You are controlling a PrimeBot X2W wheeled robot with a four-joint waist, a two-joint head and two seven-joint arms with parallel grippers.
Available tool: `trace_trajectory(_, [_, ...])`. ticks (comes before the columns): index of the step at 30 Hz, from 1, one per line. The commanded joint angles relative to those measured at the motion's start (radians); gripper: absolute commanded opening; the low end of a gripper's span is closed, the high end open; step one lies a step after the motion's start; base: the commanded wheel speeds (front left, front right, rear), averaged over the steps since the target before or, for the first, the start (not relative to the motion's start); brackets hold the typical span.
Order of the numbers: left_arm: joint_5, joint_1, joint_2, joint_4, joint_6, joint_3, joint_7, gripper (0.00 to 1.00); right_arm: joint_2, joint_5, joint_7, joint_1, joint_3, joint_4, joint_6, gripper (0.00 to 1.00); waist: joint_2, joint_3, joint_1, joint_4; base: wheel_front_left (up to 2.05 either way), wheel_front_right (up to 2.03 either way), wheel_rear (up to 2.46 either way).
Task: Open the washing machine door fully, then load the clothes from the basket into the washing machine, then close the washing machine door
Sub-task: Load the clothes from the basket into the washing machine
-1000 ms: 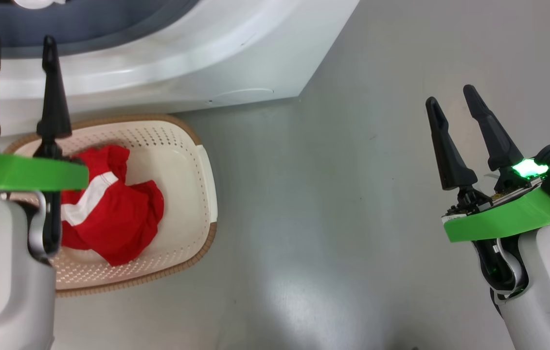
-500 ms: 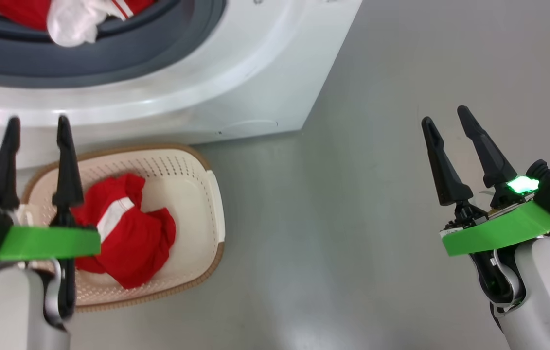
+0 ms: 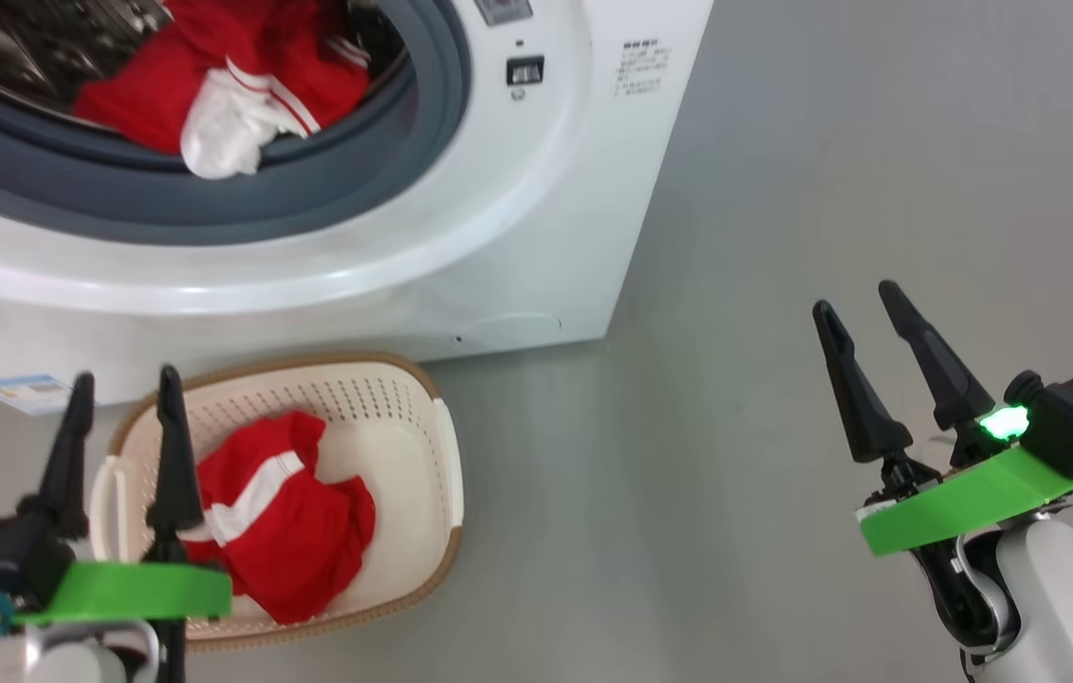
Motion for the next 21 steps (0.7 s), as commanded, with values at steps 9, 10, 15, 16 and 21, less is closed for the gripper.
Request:
trace_trajectory(9, [0.009, 0.111, -0.02, -0.054, -0.022, 0.06, -0.005, 1.0, -0.016, 0.016, -0.005, 0.066, 0.023, -0.006, 0.002, 1.0, 0.0, -0.12, 0.0, 0.035, 0.0, 0.0, 0.0])
trace_trajectory(10, [0.009, 0.119, -0.023, -0.057, -0.023, 0.063, -0.005, 1.0, -0.015, 0.017, -0.005, 0.07, 0.025, -0.005, 0.002, 1.0, 0.0, -0.127, 0.0, 0.037, 0.0, 0.0, 0.0])
trace_trajectory(15, [0.003, 0.149, -0.036, -0.061, -0.03, 0.07, -0.005, 1.0, -0.017, 0.022, -0.005, 0.089, 0.029, 0.001, 0.002, 1.0, 0.0, -0.155, 0.0, 0.048, 0.0, 0.0, 0.0])
trace_trajectory(16, [-0.002, 0.156, -0.039, -0.062, -0.028, 0.077, -0.005, 1.0, -0.017, 0.023, -0.005, 0.094, 0.03, 0.003, 0.002, 1.0, 0.0, -0.163, 0.0, 0.05, 0.0, 0.0, 0.0])
trace_trajectory(21, [-0.01, 0.185, -0.049, -0.062, -0.033, 0.085, -0.005, 1.0, -0.021, 0.027, -0.005, 0.117, 0.028, 0.007, 0.002, 1.0, 0.0, -0.187, 0.0, 0.062, 0.0, 0.0, 0.0])
